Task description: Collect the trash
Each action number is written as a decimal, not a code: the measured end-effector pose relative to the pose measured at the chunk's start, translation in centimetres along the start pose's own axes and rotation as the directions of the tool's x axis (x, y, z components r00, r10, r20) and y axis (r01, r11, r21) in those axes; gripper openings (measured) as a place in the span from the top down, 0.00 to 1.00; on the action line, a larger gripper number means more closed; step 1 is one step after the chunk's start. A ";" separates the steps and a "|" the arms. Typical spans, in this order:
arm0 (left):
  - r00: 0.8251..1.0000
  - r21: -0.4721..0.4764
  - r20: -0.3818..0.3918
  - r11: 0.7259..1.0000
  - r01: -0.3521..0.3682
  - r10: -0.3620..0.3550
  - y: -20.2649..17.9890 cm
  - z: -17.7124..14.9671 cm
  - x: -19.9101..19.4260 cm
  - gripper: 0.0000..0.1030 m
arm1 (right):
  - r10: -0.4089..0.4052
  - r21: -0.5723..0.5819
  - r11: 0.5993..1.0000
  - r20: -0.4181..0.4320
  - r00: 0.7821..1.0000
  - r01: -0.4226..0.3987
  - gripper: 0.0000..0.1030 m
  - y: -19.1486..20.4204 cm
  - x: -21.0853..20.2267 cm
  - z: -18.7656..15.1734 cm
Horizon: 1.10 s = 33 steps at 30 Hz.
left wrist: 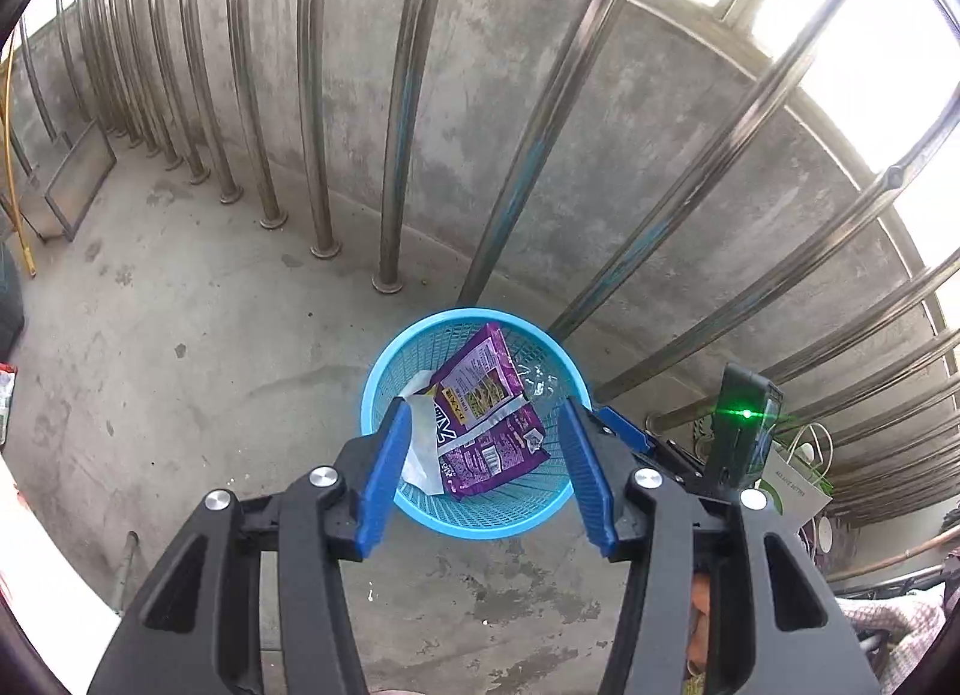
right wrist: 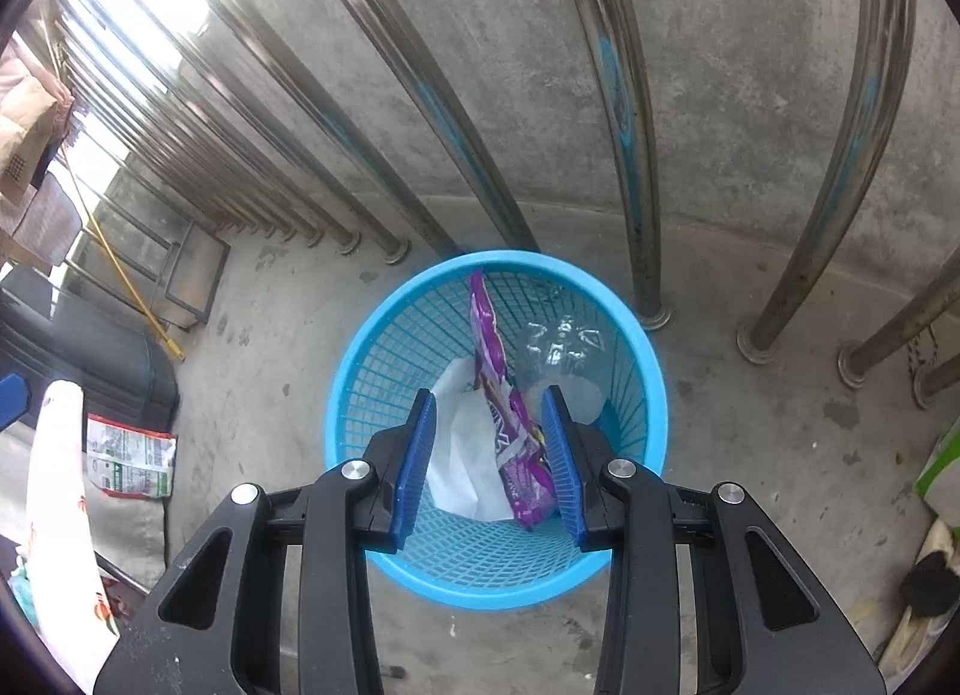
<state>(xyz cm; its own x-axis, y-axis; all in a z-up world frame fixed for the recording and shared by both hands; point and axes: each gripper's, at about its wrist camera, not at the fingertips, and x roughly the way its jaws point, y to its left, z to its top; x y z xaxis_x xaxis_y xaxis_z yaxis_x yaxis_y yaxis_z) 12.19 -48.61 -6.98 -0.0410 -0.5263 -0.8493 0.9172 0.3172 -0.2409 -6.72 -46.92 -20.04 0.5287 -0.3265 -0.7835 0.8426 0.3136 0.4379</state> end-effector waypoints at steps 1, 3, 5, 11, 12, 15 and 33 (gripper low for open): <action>1.000 -0.001 0.019 1.000 0.002 -0.002 -0.1 -0.3 -1.5 0.52 | 0.018 0.007 1.000 0.004 1.000 -0.018 0.65 -0.1 -0.2 -0.1; 0.998 -0.004 0.061 1.000 -0.012 0.012 0.2 -0.9 -4.3 0.49 | 0.059 0.011 0.998 0.008 0.998 -0.059 0.65 0.6 -1.5 -0.3; 0.993 -0.003 0.107 0.999 -0.051 0.051 0.5 -2.1 -7.3 0.47 | 0.093 0.000 0.996 0.018 0.995 -0.093 0.62 1.4 -2.9 -0.3; 0.953 -0.087 0.241 0.982 -0.168 0.185 3.9 -7.8 -17.0 0.47 | 0.224 -0.117 0.968 0.009 0.975 -0.221 0.58 6.9 -7.0 -0.2; 0.944 -0.117 0.262 0.978 -0.175 0.200 4.9 -9.0 -18.6 0.47 | 0.249 -0.147 0.958 0.002 0.969 -0.246 0.58 8.3 -7.8 -0.2; 0.907 -0.215 0.315 0.952 -0.218 0.279 8.4 -13.1 -23.7 0.47 | 0.333 -0.236 0.914 -0.032 0.942 -0.331 0.56 12.9 -9.9 -0.6; 0.668 -0.804 0.350 0.577 -0.145 0.656 36.9 -36.8 -44.9 0.47 | 0.461 -0.495 0.433 -0.597 0.657 -0.753 0.37 50.8 -8.2 -15.9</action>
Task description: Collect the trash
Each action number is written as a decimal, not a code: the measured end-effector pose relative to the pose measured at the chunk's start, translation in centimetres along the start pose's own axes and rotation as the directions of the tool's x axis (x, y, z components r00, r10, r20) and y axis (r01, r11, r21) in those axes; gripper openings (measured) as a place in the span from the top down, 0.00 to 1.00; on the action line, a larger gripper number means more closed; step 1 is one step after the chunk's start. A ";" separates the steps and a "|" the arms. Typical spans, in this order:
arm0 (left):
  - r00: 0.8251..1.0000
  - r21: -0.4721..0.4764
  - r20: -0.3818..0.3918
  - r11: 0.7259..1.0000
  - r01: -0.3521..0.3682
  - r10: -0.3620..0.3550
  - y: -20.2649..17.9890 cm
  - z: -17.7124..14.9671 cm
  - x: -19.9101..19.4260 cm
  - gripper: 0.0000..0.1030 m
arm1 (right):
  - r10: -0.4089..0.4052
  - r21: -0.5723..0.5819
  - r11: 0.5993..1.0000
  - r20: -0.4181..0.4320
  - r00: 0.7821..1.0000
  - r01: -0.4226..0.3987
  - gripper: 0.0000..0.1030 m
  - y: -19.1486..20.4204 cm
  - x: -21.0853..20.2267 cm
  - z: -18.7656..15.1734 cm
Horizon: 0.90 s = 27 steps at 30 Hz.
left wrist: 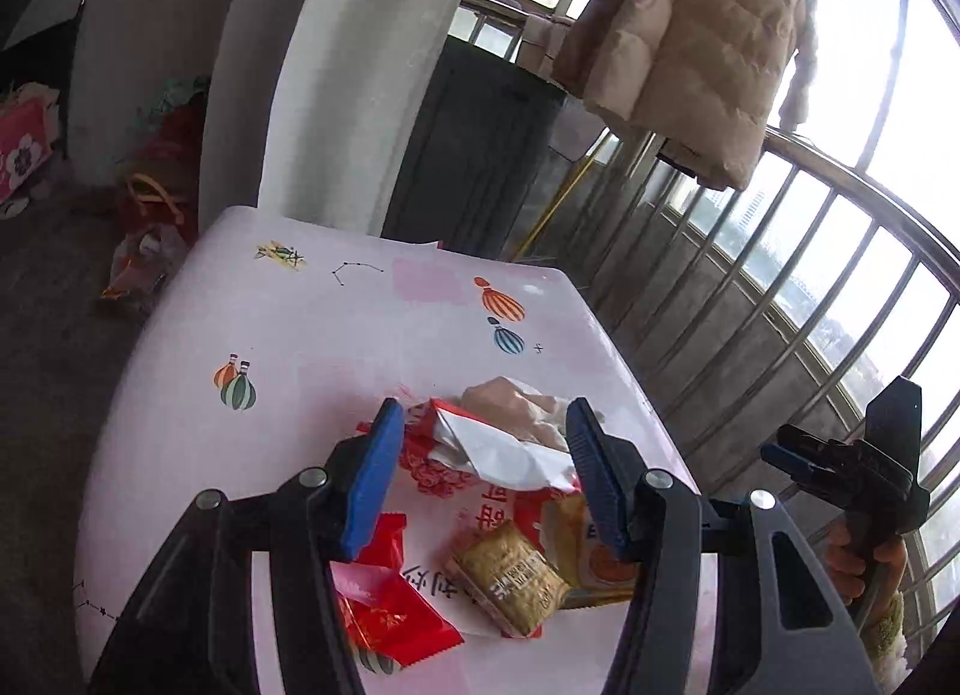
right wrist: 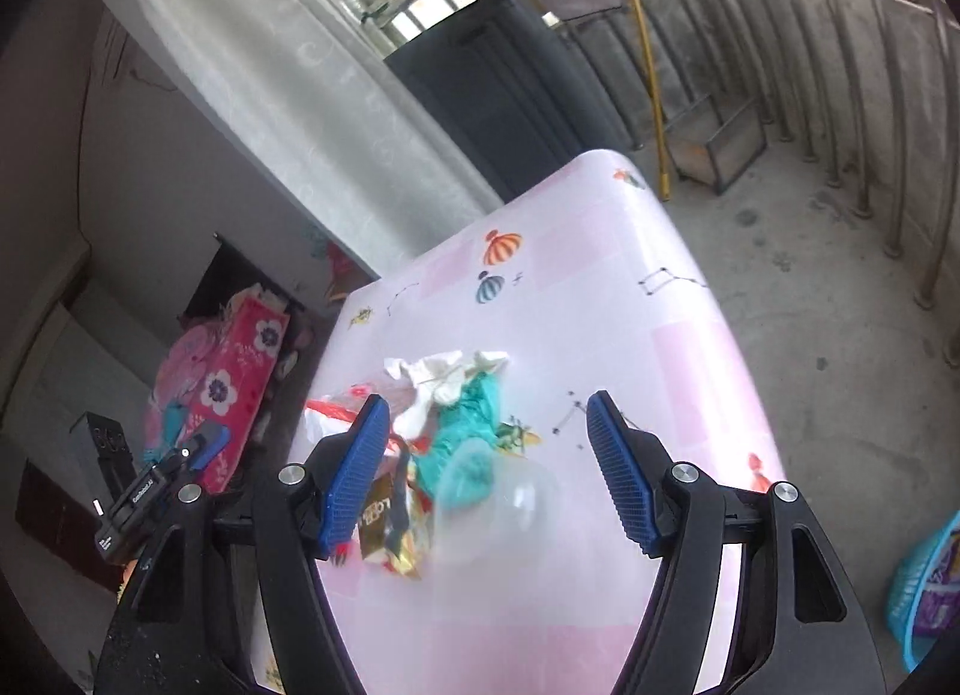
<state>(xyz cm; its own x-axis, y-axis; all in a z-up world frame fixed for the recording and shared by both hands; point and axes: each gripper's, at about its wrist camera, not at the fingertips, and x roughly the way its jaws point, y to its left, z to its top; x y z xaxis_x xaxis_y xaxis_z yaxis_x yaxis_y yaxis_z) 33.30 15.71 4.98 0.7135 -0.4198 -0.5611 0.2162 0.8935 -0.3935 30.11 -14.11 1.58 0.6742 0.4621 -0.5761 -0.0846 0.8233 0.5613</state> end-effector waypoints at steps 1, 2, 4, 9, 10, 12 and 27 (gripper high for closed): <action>1.000 -0.016 -0.016 1.000 -0.002 0.001 1.3 0.7 1.2 0.47 | 0.003 -0.007 1.000 -0.039 0.999 -0.003 0.37 0.4 2.3 0.9; 1.000 -0.022 -0.029 1.000 -0.005 0.005 2.1 1.1 2.4 0.47 | 0.000 -0.003 1.000 -0.075 0.997 0.000 0.37 0.8 4.6 1.7; 0.998 -0.046 -0.060 0.999 0.030 -0.032 3.7 1.3 4.5 0.47 | -0.022 -0.001 1.000 -0.150 0.988 0.022 0.37 1.0 8.8 2.8; 0.988 -0.109 -0.141 0.993 0.049 -0.064 6.0 0.9 10.2 0.47 | -0.053 0.050 0.996 -0.361 0.931 0.076 0.41 -0.2 15.9 2.8; 0.986 -0.118 -0.155 0.992 0.048 -0.066 6.2 0.7 11.0 0.48 | -0.067 0.055 0.994 -0.394 0.917 0.096 0.42 -0.5 16.6 2.5; 0.982 -0.137 -0.163 0.988 0.069 -0.092 6.6 0.2 11.9 0.55 | -0.079 0.013 0.995 -0.461 0.884 0.095 0.51 0.0 17.9 1.6; 0.962 -0.055 -0.222 0.988 0.147 -0.156 4.6 -5.5 7.5 0.74 | -0.145 -0.180 0.981 -0.468 0.871 0.067 0.72 2.6 13.7 -5.0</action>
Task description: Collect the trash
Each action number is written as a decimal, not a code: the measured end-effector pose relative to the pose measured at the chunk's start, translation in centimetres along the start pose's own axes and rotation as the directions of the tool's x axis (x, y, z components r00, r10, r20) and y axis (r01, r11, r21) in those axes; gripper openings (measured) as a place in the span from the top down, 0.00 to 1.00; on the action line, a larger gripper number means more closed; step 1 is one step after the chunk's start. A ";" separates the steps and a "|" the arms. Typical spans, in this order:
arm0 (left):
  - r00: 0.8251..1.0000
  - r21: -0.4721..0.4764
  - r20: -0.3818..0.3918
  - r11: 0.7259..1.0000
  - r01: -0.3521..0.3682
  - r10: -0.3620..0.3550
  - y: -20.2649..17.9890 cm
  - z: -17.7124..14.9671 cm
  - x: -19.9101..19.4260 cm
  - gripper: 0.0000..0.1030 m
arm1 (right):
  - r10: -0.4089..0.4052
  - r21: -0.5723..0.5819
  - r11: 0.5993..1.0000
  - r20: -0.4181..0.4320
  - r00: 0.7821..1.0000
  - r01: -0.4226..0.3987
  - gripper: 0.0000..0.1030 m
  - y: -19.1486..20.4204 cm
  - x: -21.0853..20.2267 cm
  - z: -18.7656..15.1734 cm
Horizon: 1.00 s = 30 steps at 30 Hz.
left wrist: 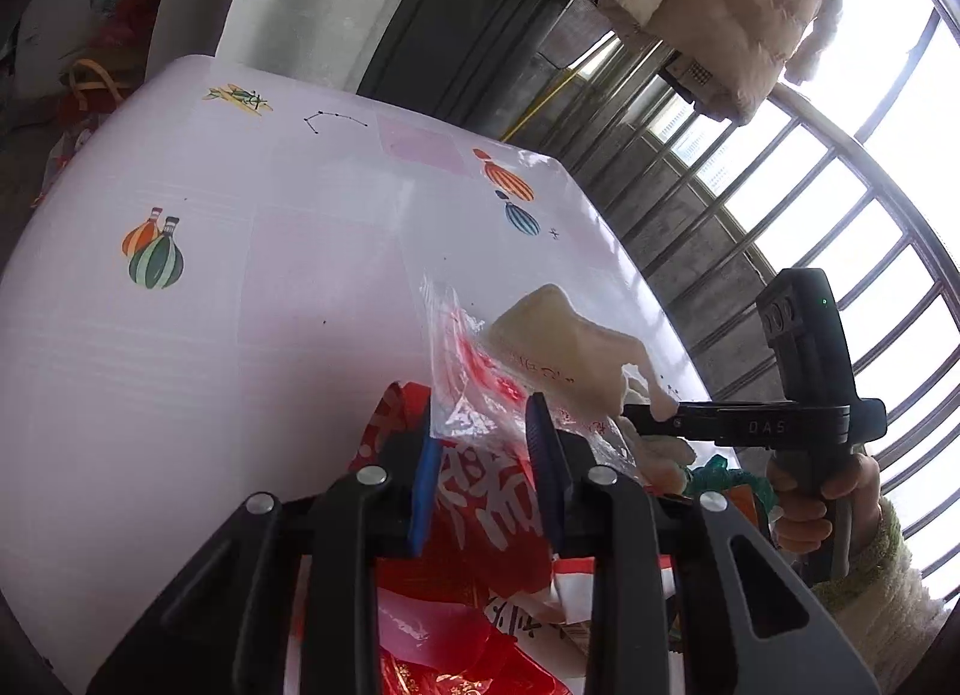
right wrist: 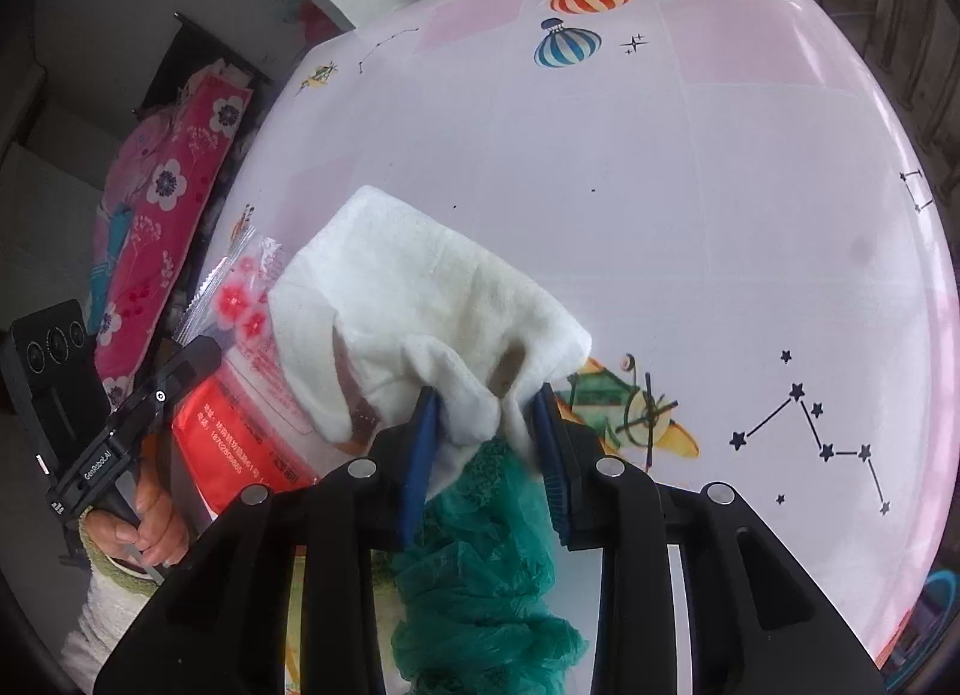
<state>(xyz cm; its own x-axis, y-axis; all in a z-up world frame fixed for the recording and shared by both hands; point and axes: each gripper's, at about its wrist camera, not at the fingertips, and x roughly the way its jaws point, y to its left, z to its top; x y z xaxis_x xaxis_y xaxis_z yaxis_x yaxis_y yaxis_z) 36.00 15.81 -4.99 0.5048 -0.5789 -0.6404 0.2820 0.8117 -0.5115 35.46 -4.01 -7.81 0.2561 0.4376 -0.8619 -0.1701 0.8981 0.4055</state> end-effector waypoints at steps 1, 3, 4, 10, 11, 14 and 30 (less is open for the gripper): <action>1.000 -0.005 -0.002 1.000 0.003 -0.003 0.0 -0.7 -0.3 0.75 | 0.003 0.001 1.000 0.001 1.000 -0.003 0.72 0.1 0.0 -0.3; 1.000 -0.019 0.002 1.000 0.009 -0.009 -0.1 -2.0 -1.2 0.75 | 0.006 0.000 1.000 0.004 1.000 -0.006 0.74 0.3 -0.2 -1.5; 1.000 -0.022 0.002 1.000 0.011 -0.011 -0.3 -2.7 -1.7 0.75 | 0.005 -0.008 1.000 0.006 1.000 -0.005 0.74 0.6 0.0 -1.7; 1.000 -0.027 -0.009 1.000 0.011 -0.011 -1.6 -7.0 -4.9 0.75 | 0.021 -0.025 0.999 0.004 1.000 -0.021 0.74 1.3 -0.5 -5.1; 1.000 -0.028 -0.012 1.000 0.008 -0.008 -1.9 -7.8 -5.4 0.75 | 0.024 -0.024 0.999 0.003 1.000 -0.024 0.74 1.4 -0.6 -5.4; 1.000 -0.015 -0.004 1.000 -0.007 0.007 -2.9 -9.7 -6.8 0.75 | 0.031 -0.027 0.999 0.005 0.999 -0.031 0.74 1.7 -0.9 -6.5; 0.969 0.061 0.245 0.996 -0.059 0.043 -8.8 -13.1 -16.3 0.52 | -0.021 0.068 0.998 0.250 0.968 0.004 0.41 0.0 -8.8 -11.4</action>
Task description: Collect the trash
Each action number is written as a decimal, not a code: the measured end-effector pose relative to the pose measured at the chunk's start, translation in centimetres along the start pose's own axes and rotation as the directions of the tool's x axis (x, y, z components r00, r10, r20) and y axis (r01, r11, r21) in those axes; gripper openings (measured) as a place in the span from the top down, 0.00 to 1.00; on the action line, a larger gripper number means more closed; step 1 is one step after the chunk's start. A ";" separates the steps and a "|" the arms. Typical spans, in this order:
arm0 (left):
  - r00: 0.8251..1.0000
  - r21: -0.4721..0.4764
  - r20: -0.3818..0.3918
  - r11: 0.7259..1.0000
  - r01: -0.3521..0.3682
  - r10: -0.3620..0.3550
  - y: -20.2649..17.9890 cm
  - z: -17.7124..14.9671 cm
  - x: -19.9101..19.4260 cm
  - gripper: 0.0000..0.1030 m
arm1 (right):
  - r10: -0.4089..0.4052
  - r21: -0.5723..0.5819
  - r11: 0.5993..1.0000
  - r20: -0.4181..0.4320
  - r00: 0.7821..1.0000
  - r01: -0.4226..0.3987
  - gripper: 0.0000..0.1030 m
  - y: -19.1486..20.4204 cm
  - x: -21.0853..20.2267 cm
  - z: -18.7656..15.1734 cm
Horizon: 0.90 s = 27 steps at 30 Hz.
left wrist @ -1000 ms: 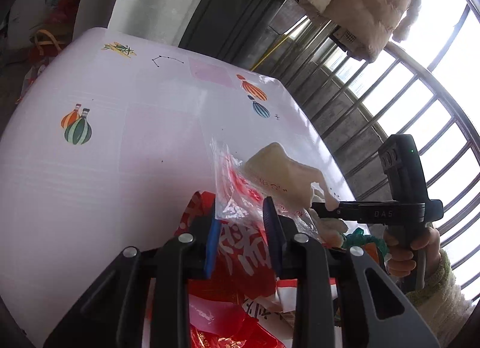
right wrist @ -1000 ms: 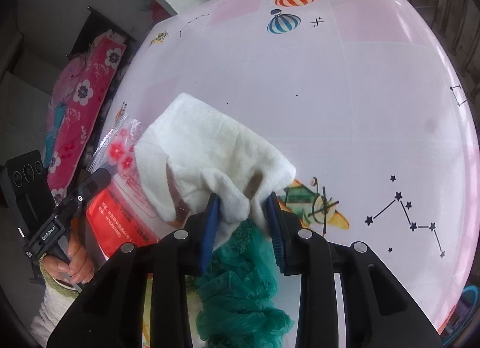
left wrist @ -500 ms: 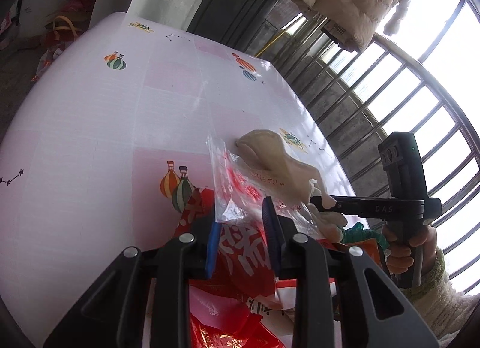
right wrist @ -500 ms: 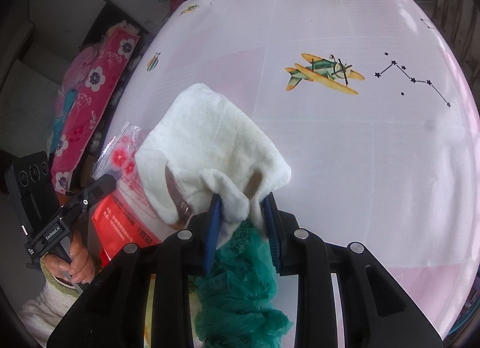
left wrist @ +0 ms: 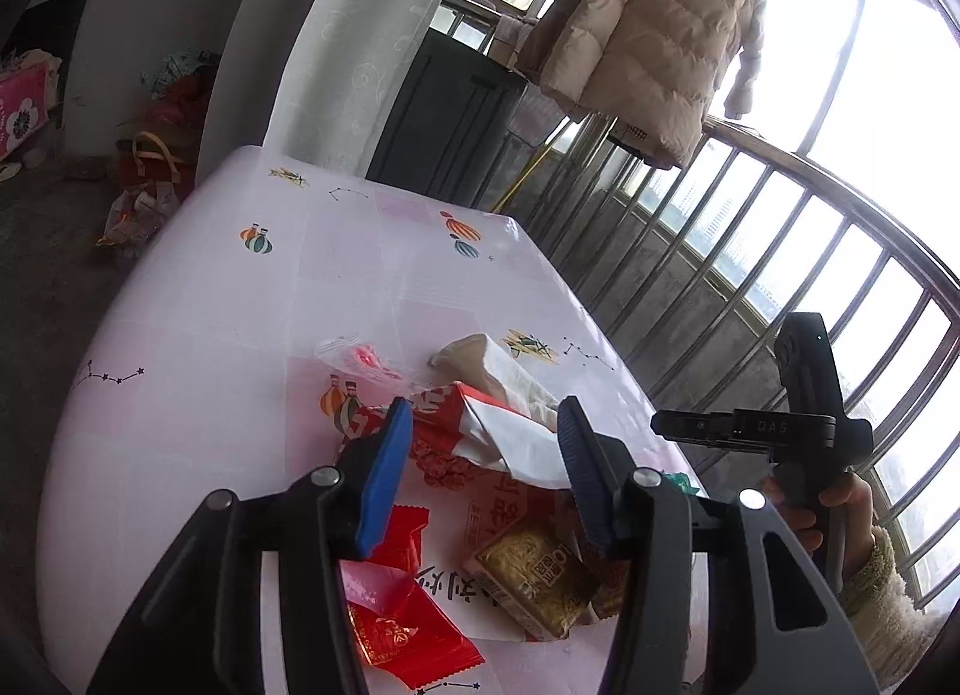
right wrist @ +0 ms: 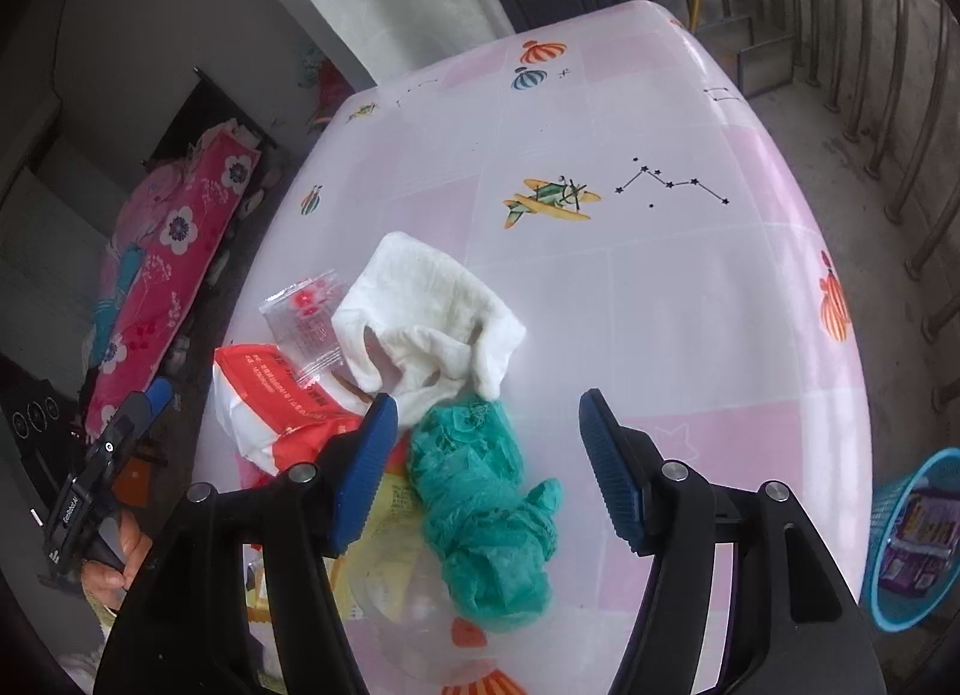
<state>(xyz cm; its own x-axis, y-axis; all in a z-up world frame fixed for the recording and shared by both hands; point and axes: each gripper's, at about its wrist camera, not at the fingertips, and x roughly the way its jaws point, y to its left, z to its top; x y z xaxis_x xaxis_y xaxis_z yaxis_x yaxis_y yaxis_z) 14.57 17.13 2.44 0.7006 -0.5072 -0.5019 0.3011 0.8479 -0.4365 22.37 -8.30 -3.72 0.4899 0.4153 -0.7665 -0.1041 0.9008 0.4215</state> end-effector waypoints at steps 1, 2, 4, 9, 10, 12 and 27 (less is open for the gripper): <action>1.000 0.000 0.009 1.000 0.002 -0.002 -0.2 -0.2 -0.6 0.52 | 0.003 0.014 1.000 0.017 1.000 -0.004 0.41 -0.6 -1.2 -0.8; 1.000 -0.003 0.017 1.000 0.005 -0.005 -0.3 -0.5 -1.3 0.52 | 0.009 0.030 1.000 0.035 0.999 -0.010 0.41 -1.0 -2.4 -1.8; 0.999 -0.019 0.034 1.000 0.007 -0.007 -0.2 -1.0 -2.5 0.52 | 0.036 0.058 0.998 0.066 0.997 -0.040 0.41 -1.3 -3.7 -2.7; 1.000 -0.085 0.026 0.996 -0.014 0.016 1.1 -3.2 -4.5 0.52 | 0.073 0.109 0.990 0.105 0.992 -0.085 0.41 -1.6 -6.0 -4.9; 1.000 -0.101 0.013 0.995 -0.023 0.024 1.4 -3.8 -4.7 0.52 | 0.077 0.114 0.989 0.103 0.992 -0.089 0.41 -1.7 -6.2 -5.3; 0.999 -0.124 -0.025 0.991 -0.043 0.040 2.0 -4.9 -4.6 0.52 | 0.077 0.117 0.989 0.095 0.992 -0.088 0.41 -1.9 -6.4 -5.9; 0.963 -0.128 -0.211 0.972 -0.196 0.166 3.6 -8.4 1.0 0.52 | 0.090 0.201 0.975 0.039 0.995 -0.096 0.40 -2.3 -3.2 -6.8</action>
<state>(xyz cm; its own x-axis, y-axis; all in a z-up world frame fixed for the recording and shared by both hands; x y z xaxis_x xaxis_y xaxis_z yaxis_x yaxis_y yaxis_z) 10.90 18.42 -5.89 0.5884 -0.3804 -0.7135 0.0728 0.9038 -0.4218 15.16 -10.85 -5.50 0.5116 0.4897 -0.7060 0.0255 0.8126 0.5822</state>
